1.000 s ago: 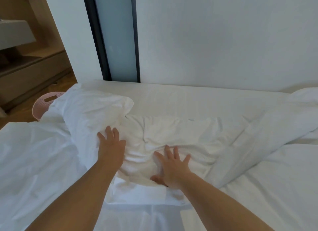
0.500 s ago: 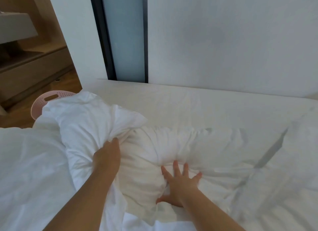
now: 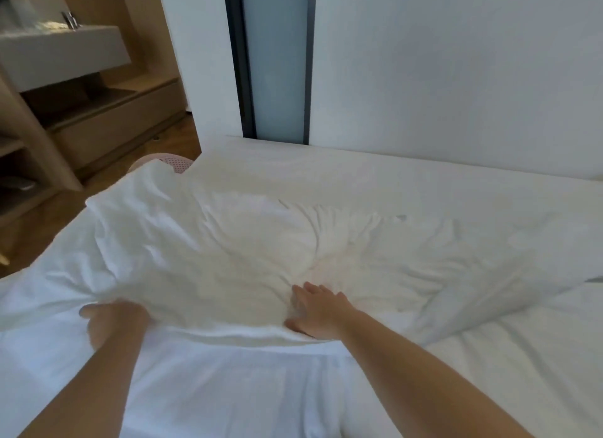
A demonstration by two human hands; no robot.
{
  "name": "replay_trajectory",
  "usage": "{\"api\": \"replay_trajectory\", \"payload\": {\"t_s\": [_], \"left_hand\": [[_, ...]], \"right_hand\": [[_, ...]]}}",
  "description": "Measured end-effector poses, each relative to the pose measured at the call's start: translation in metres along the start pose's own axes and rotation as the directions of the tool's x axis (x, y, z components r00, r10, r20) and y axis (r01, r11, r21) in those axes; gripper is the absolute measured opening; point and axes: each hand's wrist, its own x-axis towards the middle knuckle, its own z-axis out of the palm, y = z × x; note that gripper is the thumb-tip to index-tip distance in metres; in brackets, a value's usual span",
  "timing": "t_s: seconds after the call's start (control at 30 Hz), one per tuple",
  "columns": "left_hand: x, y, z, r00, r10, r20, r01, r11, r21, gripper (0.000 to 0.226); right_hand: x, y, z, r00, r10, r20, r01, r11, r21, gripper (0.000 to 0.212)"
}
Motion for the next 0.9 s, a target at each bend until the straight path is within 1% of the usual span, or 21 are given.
{"api": "replay_trajectory", "payload": {"t_s": [0.03,0.07,0.1,0.13,0.17,0.2,0.23,0.27,0.3,0.37,0.4,0.43,0.47,0.53,0.57,0.63,0.73,0.8,0.87,0.9], "left_hand": [[-0.006,-0.008,-0.001,0.998,-0.034,0.051,0.028,0.994,0.110,0.073],[-0.014,-0.010,0.000,0.997,-0.011,0.079,-0.005,0.979,0.205,0.082],[-0.028,-0.007,0.000,0.993,0.067,0.099,-0.095,0.944,0.316,0.090],[-0.044,-0.002,0.002,0.974,0.186,0.131,-0.226,0.858,0.462,0.094],[-0.065,0.004,0.006,0.929,0.320,0.184,-0.365,0.723,0.586,0.092],[-0.083,0.008,0.016,0.851,0.443,0.282,-0.509,0.566,0.648,0.085],[-0.104,0.011,0.027,0.755,0.529,0.388,-0.632,0.431,0.644,0.077],[-0.126,0.013,0.039,0.658,0.564,0.499,-0.733,0.329,0.596,0.068],[-0.150,0.012,0.052,0.562,0.572,0.597,-0.817,0.273,0.508,0.059],[-0.203,0.008,0.078,0.372,0.543,0.753,-0.928,0.218,0.301,0.045],[-0.231,0.003,0.090,0.274,0.525,0.806,-0.961,0.189,0.203,0.042],[-0.259,0.000,0.100,0.190,0.512,0.838,-0.979,0.164,0.122,0.040],[-0.286,-0.003,0.110,0.116,0.508,0.853,-0.988,0.143,0.049,0.039],[-0.333,-0.003,0.129,0.000,0.503,0.864,-0.995,0.090,-0.052,0.045],[-0.354,-0.002,0.141,-0.038,0.499,0.866,-0.996,0.054,-0.075,0.052],[-0.390,0.001,0.166,-0.087,0.512,0.854,-0.996,-0.026,-0.086,0.060],[-0.436,0.009,0.205,-0.131,0.567,0.813,-0.989,-0.134,-0.065,0.056],[-0.465,0.014,0.222,-0.142,0.600,0.788,-0.984,-0.173,-0.045,0.050],[-0.489,0.020,0.228,-0.130,0.644,0.754,-0.984,-0.178,-0.018,0.041],[-0.497,0.022,0.226,-0.127,0.655,0.745,-0.983,-0.185,-0.005,0.038]], "right_hand": [[-0.010,0.002,0.001,1.000,-0.014,0.014,0.014,1.000,0.010,0.049],[-0.019,0.007,0.000,0.999,-0.024,0.021,0.024,1.000,0.012,0.043],[-0.029,0.015,0.000,1.000,-0.027,0.016,0.027,1.000,0.002,0.039],[-0.038,0.027,-0.001,1.000,-0.019,0.006,0.019,1.000,-0.017,0.039],[-0.048,0.040,-0.003,1.000,0.001,-0.006,-0.002,0.999,-0.043,0.039],[-0.057,0.055,-0.006,0.999,0.031,-0.023,-0.032,0.997,-0.066,0.039],[-0.065,0.072,-0.008,0.997,0.061,-0.042,-0.065,0.994,-0.090,0.039],[-0.073,0.090,-0.011,0.994,0.090,-0.066,-0.097,0.988,-0.116,0.039],[-0.080,0.108,-0.013,0.989,0.121,-0.085,-0.132,0.980,-0.149,0.038],[-0.095,0.144,-0.020,0.980,0.176,-0.093,-0.195,0.941,-0.275,0.033],[-0.102,0.164,-0.024,0.976,0.203,-0.083,-0.220,0.910,-0.353,0.033],[-0.109,0.184,-0.031,0.972,0.228,-0.063,-0.233,0.875,-0.423,0.034],[-0.114,0.204,-0.039,0.964,0.262,-0.039,-0.248,0.844,-0.476,0.037],[-0.124,0.247,-0.056,0.943,0.333,-0.023,-0.291,0.786,-0.546,0.042],[-0.130,0.270,-0.064,0.930,0.366,-0.027,-0.313,0.753,-0.579,0.042],[-0.143,0.315,-0.075,0.916,0.396,-0.062,-0.337,0.678,-0.654,0.044],[-0.160,0.374,-0.086,0.918,0.383,-0.097,-0.337,0.631,-0.698,0.049],[-0.171,0.401,-0.090,0.931,0.320,-0.174,-0.342,0.599,-0.724,0.045],[-0.185,0.413,-0.097,0.941,0.218,-0.258,-0.337,0.569,-0.750,0.033],[-0.195,0.413,-0.101,0.947,0.162,-0.276,-0.319,0.570,-0.758,0.029]]}}
